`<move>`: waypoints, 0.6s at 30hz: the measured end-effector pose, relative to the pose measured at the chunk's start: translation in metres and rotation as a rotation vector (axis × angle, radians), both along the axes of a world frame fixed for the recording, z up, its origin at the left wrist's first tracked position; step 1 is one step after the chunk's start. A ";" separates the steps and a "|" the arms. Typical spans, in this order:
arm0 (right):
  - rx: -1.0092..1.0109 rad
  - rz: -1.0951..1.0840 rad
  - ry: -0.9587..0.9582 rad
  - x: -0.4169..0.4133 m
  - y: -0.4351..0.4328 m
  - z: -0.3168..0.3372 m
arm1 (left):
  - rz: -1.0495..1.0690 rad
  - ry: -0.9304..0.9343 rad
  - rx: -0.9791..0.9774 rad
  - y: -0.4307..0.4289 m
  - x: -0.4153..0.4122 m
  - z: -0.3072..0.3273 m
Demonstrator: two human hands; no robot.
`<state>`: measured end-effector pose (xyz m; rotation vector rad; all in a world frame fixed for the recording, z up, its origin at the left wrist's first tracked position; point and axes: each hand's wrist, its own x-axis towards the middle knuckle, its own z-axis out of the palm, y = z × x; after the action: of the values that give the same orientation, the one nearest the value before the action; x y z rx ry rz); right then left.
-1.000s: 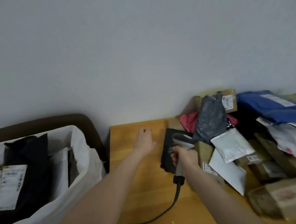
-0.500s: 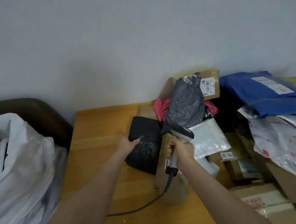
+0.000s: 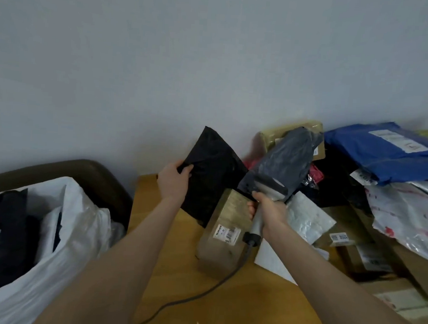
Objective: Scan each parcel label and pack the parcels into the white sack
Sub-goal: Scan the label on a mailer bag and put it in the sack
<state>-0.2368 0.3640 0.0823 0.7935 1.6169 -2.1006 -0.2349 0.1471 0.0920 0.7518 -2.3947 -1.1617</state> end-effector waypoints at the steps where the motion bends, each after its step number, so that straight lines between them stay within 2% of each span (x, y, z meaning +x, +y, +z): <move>1: 0.003 -0.013 0.007 0.002 -0.002 0.004 | -0.005 0.041 0.001 -0.004 0.001 0.010; 7: -0.045 -0.083 0.073 0.014 -0.015 0.022 | -0.066 0.219 0.022 -0.013 0.011 0.055; 9: -0.037 -0.091 0.091 0.017 -0.018 0.025 | -0.054 0.206 0.074 -0.013 0.019 0.053; 15: -0.008 -0.072 0.062 0.025 -0.023 0.013 | -0.098 -0.203 0.128 -0.007 0.065 -0.023; 18: 0.018 -0.025 0.004 0.030 -0.027 -0.003 | -0.245 -0.471 0.254 0.001 0.085 -0.060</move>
<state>-0.2065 0.3370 0.0790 0.8199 1.6383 -2.1084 -0.1497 0.1485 0.0323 0.9154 -2.8181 -1.5533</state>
